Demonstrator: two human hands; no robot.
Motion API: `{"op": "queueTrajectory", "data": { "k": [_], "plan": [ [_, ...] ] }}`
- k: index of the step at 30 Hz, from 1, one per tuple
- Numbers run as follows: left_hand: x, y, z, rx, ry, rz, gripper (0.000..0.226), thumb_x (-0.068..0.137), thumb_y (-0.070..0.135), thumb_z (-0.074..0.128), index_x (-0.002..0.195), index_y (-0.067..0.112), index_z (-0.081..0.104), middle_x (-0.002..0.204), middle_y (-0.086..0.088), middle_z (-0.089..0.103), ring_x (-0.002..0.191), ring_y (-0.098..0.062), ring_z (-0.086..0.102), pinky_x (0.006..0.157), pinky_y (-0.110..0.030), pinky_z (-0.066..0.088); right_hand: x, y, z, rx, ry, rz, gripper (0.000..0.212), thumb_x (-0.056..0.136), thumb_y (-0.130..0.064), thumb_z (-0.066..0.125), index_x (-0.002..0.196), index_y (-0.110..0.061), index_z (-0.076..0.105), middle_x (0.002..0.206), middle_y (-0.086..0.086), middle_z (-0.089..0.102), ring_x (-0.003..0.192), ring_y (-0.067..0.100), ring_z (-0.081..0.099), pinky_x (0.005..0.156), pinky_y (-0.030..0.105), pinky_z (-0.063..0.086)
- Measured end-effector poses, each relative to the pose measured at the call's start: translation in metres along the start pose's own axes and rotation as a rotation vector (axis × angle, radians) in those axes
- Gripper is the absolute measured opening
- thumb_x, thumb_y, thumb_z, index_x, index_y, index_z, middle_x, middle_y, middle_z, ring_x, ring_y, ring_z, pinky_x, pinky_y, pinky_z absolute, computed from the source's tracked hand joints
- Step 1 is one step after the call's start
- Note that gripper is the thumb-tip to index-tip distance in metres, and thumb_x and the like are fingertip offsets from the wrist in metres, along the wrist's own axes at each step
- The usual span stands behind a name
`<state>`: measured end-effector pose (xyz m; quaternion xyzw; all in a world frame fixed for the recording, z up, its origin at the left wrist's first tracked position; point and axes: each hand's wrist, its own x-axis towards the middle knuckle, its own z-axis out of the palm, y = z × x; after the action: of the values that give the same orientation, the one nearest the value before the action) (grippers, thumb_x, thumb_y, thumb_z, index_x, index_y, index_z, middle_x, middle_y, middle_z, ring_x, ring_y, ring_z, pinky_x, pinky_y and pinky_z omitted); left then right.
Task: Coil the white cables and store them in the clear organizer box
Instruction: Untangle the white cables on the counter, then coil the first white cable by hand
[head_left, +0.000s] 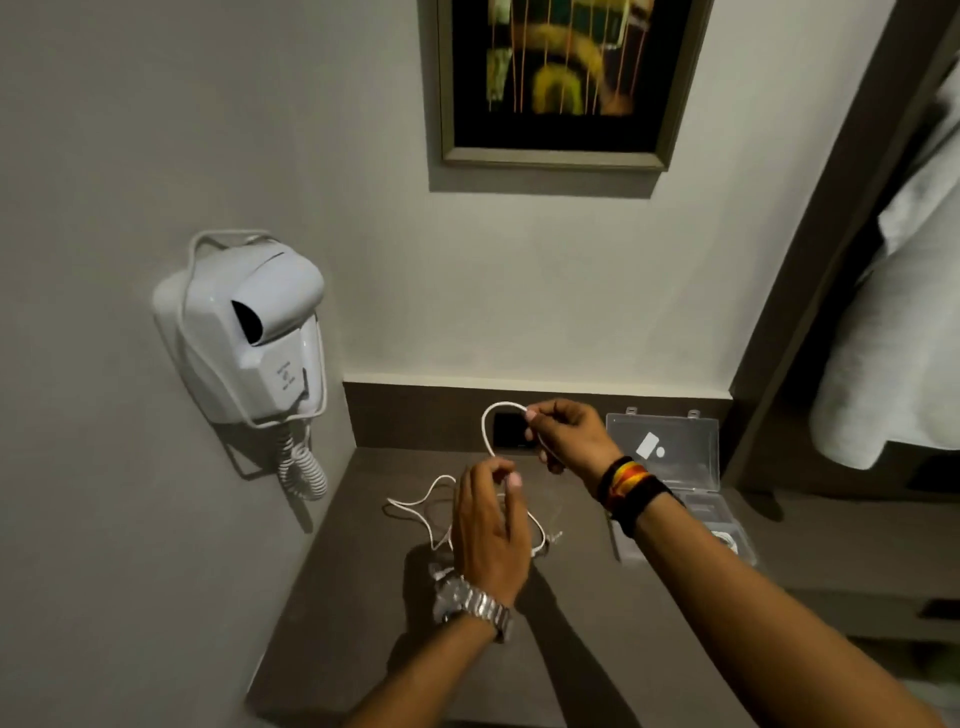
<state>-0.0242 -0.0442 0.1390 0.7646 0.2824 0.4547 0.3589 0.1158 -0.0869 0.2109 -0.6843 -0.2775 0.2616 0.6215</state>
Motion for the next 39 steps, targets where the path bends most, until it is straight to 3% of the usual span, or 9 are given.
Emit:
{"op": "queueTrajectory", "data": {
  "k": [5, 8, 12, 17, 21, 25, 28, 33, 39],
  "plan": [
    [-0.042, 0.007, 0.013, -0.137, -0.387, -0.14, 0.043, 0.094, 0.064, 0.04, 0.129, 0.041, 0.052, 0.125, 0.014, 0.061, 0.11, -0.006, 0.061, 0.088, -0.03, 0.053, -0.001, -0.027, 0.009, 0.273, 0.054, 0.145, 0.01, 0.103, -0.009, 0.056, 0.1, -0.006, 0.065, 0.071, 0.005, 0.058, 0.045, 0.01, 0.042, 0.034, 0.016, 0.03],
    [-0.041, 0.005, 0.015, -0.148, -0.537, -0.122, 0.016, 0.098, 0.046, 0.047, 0.108, 0.042, 0.058, 0.086, 0.017, 0.07, 0.076, -0.008, 0.068, 0.067, -0.037, 0.056, 0.003, -0.031, 0.005, 0.357, 0.127, 0.194, 0.009, 0.102, -0.007, 0.057, 0.099, -0.004, 0.065, 0.071, 0.006, 0.057, 0.048, 0.011, 0.042, 0.031, 0.016, 0.031],
    [-0.035, -0.013, 0.0, -0.276, -0.579, -0.197, 0.029, 0.096, 0.051, 0.05, 0.091, 0.027, 0.064, 0.067, 0.011, 0.059, 0.06, -0.009, 0.054, 0.056, -0.033, 0.052, 0.011, -0.03, -0.022, 0.427, 0.346, 0.193, 0.016, 0.099, 0.008, 0.052, 0.11, -0.002, 0.057, 0.068, 0.013, 0.054, 0.033, 0.012, 0.052, 0.033, 0.018, 0.044],
    [-0.019, -0.049, -0.037, -0.381, -0.539, -0.29, 0.032, 0.096, 0.044, 0.06, 0.079, 0.021, 0.073, 0.056, 0.008, 0.058, 0.043, -0.006, 0.047, 0.045, -0.025, 0.048, 0.011, 0.005, -0.081, 0.228, 0.576, 0.219, 0.029, 0.093, 0.017, 0.051, 0.112, -0.004, 0.052, 0.094, 0.03, 0.065, 0.064, 0.041, 0.069, 0.077, 0.064, 0.061],
    [0.002, -0.053, -0.05, -0.302, -0.606, -0.356, 0.04, 0.1, 0.048, 0.048, 0.077, 0.023, 0.068, 0.052, 0.01, 0.036, 0.041, -0.006, 0.033, 0.042, -0.021, 0.035, -0.016, 0.034, -0.087, -0.561, 0.398, 0.328, 0.031, 0.096, -0.016, 0.068, 0.12, 0.002, 0.063, 0.121, 0.028, 0.069, 0.101, 0.041, 0.07, 0.091, 0.053, 0.059],
    [0.026, -0.03, -0.04, -0.144, -0.666, -0.212, 0.045, 0.099, 0.053, 0.04, 0.08, 0.024, 0.068, 0.049, 0.017, 0.051, 0.041, 0.003, 0.041, 0.049, -0.021, 0.032, -0.051, 0.037, -0.037, -0.558, -0.039, -0.073, 0.056, 0.099, -0.031, 0.065, 0.15, -0.021, 0.044, 0.142, -0.005, 0.049, 0.129, 0.016, 0.05, 0.105, 0.035, 0.043],
    [0.043, -0.018, -0.036, -0.068, -0.654, -0.116, 0.045, 0.1, 0.05, 0.041, 0.08, 0.02, 0.068, 0.056, 0.014, 0.056, 0.049, 0.001, 0.046, 0.059, -0.025, 0.038, -0.059, 0.037, -0.008, -0.464, -0.286, -0.17, 0.028, 0.104, -0.024, 0.057, 0.126, -0.01, 0.066, 0.12, 0.0, 0.07, 0.106, 0.008, 0.066, 0.094, 0.027, 0.052],
    [0.062, -0.018, -0.06, -0.178, -0.613, -0.182, 0.04, 0.1, 0.043, 0.053, 0.069, 0.021, 0.063, 0.045, 0.012, 0.041, 0.04, -0.003, 0.033, 0.043, -0.019, 0.028, -0.05, 0.034, -0.024, -0.022, 0.004, -0.067, 0.011, 0.099, -0.015, 0.067, 0.091, -0.008, 0.07, 0.056, -0.004, 0.05, 0.046, 0.011, 0.044, 0.044, 0.026, 0.049],
    [0.071, -0.008, -0.081, -1.036, -0.702, -0.628, 0.024, 0.102, 0.028, 0.048, 0.098, 0.009, 0.062, 0.055, 0.007, 0.042, 0.035, -0.002, 0.035, 0.031, -0.015, 0.027, -0.049, 0.04, -0.031, -0.299, 0.041, 0.029, 0.022, 0.095, -0.031, 0.071, 0.093, -0.01, 0.079, 0.05, -0.012, 0.05, 0.039, 0.002, 0.036, 0.038, 0.018, 0.029]
  ]
}}
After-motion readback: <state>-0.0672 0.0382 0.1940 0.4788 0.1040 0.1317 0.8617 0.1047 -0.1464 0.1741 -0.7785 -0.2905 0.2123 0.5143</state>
